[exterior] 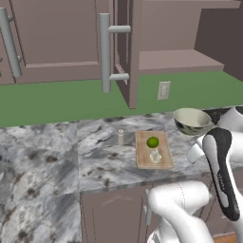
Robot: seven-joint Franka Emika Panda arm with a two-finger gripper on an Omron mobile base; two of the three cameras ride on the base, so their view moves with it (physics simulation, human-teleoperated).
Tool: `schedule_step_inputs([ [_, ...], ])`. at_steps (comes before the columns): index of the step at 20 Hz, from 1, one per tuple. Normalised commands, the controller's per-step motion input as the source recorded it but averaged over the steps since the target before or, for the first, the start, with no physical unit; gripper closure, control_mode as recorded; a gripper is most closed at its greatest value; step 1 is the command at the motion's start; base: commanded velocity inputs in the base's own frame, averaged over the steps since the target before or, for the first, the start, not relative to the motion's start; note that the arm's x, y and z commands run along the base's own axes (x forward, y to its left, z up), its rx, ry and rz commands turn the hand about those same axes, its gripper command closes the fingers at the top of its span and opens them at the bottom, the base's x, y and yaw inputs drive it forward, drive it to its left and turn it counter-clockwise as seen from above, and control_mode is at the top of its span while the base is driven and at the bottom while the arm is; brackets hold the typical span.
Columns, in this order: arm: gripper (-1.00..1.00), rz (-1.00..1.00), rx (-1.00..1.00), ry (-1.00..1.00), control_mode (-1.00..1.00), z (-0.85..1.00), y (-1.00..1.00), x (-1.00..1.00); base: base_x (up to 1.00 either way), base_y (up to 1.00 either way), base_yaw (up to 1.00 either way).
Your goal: Open the cabinet. Place the bowl and condiment on the counter. Then place the lime and garlic on the cutting board.
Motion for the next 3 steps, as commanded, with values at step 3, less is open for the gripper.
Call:
schedule_step_inputs([
  [3, -1.00, -0.07, 0.00, -0.12, -1.00, 0.60, -0.24, -0.45, 0.00, 0.00, 0.00],
])
